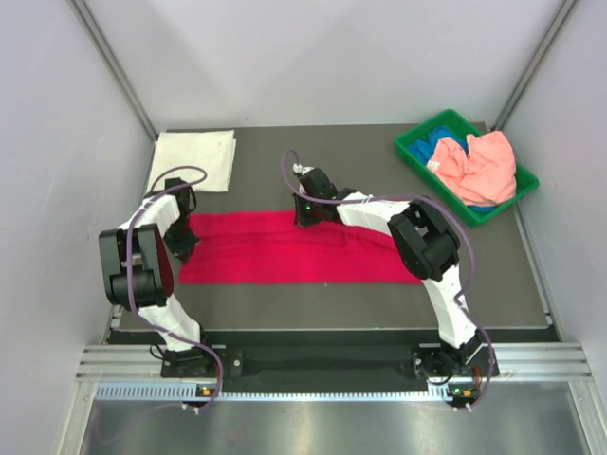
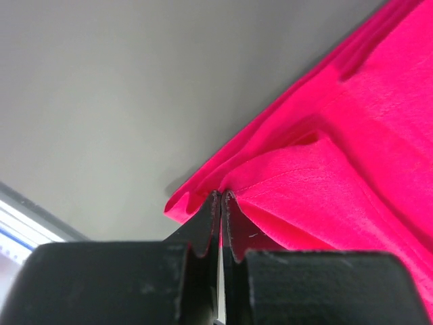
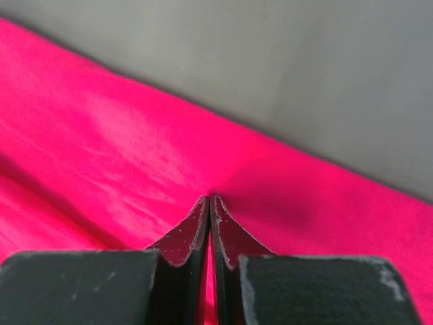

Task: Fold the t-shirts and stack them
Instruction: Fold the tshirt

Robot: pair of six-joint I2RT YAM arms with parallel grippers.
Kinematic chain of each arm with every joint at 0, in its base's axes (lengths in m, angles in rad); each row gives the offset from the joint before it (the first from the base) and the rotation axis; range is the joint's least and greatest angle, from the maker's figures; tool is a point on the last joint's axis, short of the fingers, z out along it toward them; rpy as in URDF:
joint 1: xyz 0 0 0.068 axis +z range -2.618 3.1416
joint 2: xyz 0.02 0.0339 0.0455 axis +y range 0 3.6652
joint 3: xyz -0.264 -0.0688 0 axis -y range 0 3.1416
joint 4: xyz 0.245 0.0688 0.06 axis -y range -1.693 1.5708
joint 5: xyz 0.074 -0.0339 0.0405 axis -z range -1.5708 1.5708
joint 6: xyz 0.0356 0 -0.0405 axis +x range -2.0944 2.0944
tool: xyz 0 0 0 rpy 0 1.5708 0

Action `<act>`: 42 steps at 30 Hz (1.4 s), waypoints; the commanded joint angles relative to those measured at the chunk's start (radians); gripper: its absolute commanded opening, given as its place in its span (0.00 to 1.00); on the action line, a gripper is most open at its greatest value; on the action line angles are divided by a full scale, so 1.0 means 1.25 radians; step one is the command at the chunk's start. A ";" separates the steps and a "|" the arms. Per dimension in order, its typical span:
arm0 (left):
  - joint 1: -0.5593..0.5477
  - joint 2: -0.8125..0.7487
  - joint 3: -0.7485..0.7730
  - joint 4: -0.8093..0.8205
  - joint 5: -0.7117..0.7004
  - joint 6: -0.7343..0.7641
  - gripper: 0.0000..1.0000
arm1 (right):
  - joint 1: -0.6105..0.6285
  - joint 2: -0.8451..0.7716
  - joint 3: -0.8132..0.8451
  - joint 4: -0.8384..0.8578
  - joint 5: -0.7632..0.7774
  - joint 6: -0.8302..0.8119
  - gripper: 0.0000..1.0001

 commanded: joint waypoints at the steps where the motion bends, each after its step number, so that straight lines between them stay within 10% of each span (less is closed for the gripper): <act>1: 0.002 -0.038 0.018 -0.045 -0.051 -0.015 0.00 | 0.011 0.018 0.037 0.006 0.026 0.011 0.02; 15: 0.002 -0.031 -0.043 -0.069 -0.122 -0.056 0.02 | 0.012 0.040 0.062 -0.016 0.046 0.002 0.02; 23: 0.005 -0.038 0.069 -0.101 -0.109 -0.059 0.36 | 0.017 0.027 0.070 -0.017 0.044 -0.022 0.02; 42: 0.035 0.059 0.106 0.015 0.076 0.030 0.26 | 0.050 -0.214 -0.062 -0.066 -0.013 -0.072 0.17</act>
